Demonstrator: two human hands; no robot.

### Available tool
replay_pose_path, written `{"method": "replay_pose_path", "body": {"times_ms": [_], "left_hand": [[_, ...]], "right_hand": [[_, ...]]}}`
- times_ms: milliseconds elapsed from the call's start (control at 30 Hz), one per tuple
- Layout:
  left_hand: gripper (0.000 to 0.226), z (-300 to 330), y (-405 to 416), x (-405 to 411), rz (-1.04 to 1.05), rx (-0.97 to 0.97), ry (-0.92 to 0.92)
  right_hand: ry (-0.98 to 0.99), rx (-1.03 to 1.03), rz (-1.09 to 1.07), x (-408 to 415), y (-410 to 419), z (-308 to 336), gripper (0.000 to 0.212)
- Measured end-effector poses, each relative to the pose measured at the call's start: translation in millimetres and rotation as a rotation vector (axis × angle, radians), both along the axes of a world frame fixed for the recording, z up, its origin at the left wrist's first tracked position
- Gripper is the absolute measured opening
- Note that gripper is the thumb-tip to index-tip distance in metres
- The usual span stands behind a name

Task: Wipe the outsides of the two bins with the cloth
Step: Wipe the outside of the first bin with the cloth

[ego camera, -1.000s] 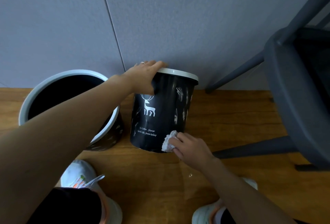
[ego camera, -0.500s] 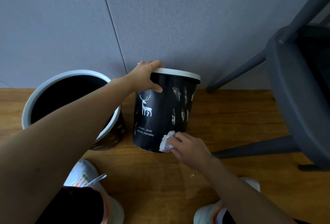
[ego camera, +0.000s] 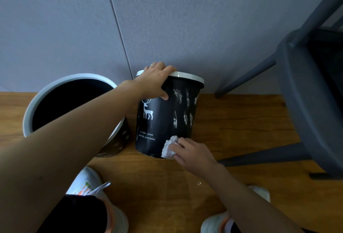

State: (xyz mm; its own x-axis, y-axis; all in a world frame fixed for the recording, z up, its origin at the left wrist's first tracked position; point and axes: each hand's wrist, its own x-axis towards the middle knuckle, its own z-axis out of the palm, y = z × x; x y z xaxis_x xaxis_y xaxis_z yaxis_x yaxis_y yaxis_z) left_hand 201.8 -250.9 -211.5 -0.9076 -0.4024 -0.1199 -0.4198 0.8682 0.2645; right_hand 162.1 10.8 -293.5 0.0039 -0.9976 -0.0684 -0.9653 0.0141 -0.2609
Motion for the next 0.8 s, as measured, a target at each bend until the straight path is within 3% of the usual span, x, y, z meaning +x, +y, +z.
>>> {"method": "replay_pose_path", "body": {"times_ms": [433,700,800], "left_hand": [[0.089,2,-3,5,-0.025,0.101,0.041],[0.090,0,-1,6,-0.037,0.063,0.045],[0.091,0,0,6,-0.035,0.061,0.052]], "right_hand": [[0.019,0.062,0.097,-6,-10,-1,0.022],[0.087,-0.205,-0.191,-46,-62,45,0.026],[0.067,-0.113,-0.145,-36,-49,34,0.028]]}}
